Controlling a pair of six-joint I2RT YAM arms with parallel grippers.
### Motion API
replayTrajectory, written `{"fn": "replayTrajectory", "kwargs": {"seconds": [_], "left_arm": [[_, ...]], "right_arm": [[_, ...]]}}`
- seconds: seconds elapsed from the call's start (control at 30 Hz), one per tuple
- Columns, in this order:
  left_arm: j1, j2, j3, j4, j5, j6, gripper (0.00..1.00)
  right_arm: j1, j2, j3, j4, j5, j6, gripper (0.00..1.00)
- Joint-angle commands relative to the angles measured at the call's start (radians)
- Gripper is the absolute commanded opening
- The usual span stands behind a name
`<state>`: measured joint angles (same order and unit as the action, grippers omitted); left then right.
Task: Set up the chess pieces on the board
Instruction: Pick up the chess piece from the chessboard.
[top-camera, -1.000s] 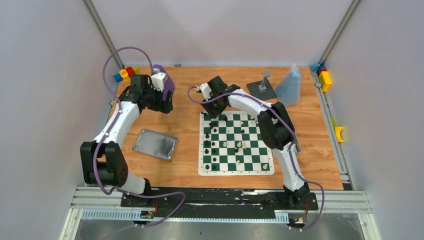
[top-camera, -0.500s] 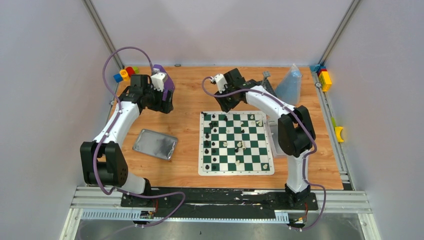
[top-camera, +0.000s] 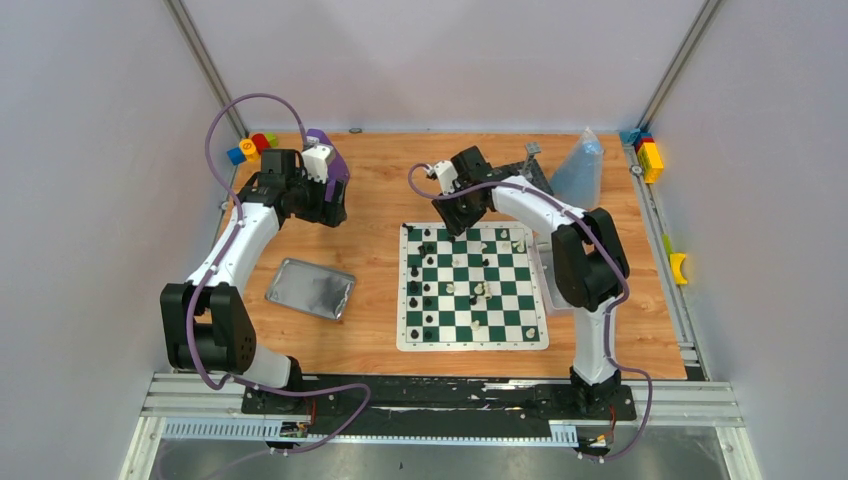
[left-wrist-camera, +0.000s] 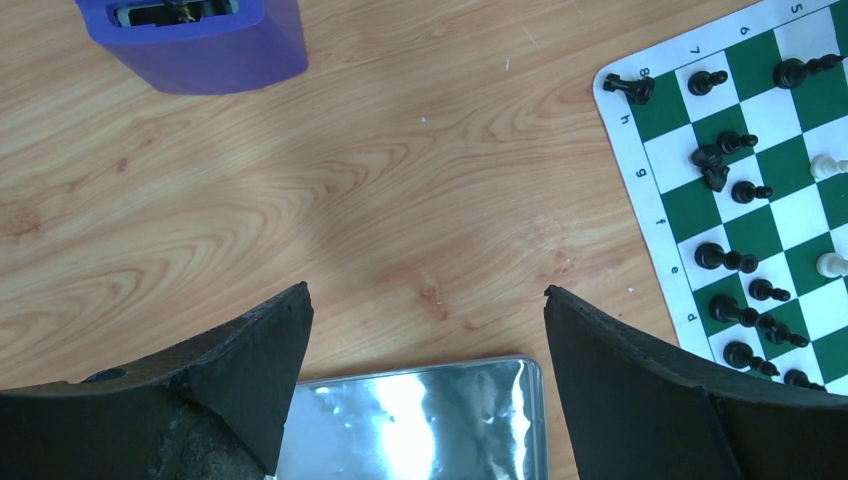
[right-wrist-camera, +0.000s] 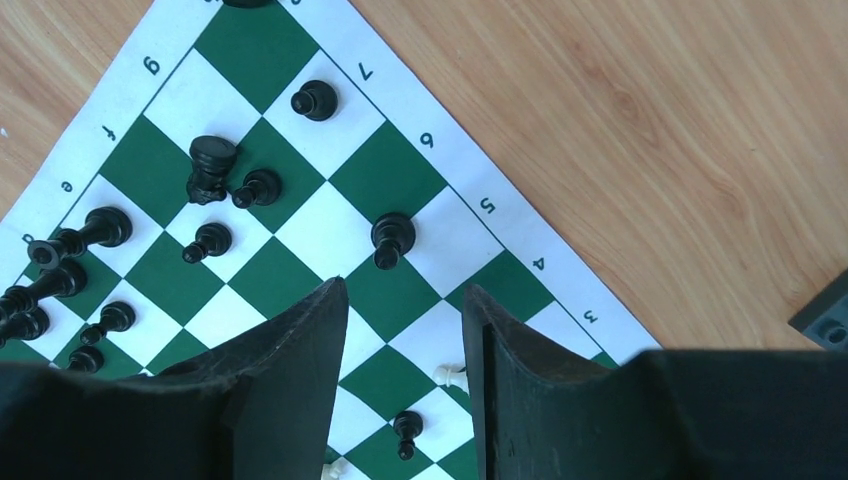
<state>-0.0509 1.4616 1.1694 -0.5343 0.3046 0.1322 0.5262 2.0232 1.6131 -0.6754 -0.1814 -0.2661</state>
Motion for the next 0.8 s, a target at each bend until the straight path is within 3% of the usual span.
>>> {"fn": "replayTrajectory", "kwargs": {"seconds": [0.0, 0.17, 0.77], "left_arm": [[0.005, -0.01, -0.002, 0.026, 0.012, 0.004, 0.94], [0.006, -0.005, -0.004, 0.028, 0.013, 0.005, 0.94], [0.006, 0.002, -0.006, 0.027, 0.016, 0.008, 0.94]], "right_arm": [[0.004, 0.031, 0.023, 0.025, -0.027, 0.016, 0.47], [0.005, 0.053, 0.034, 0.024, -0.038, 0.018, 0.45], [0.006, 0.113, 0.107, 0.011, -0.057, 0.018, 0.23]]}}
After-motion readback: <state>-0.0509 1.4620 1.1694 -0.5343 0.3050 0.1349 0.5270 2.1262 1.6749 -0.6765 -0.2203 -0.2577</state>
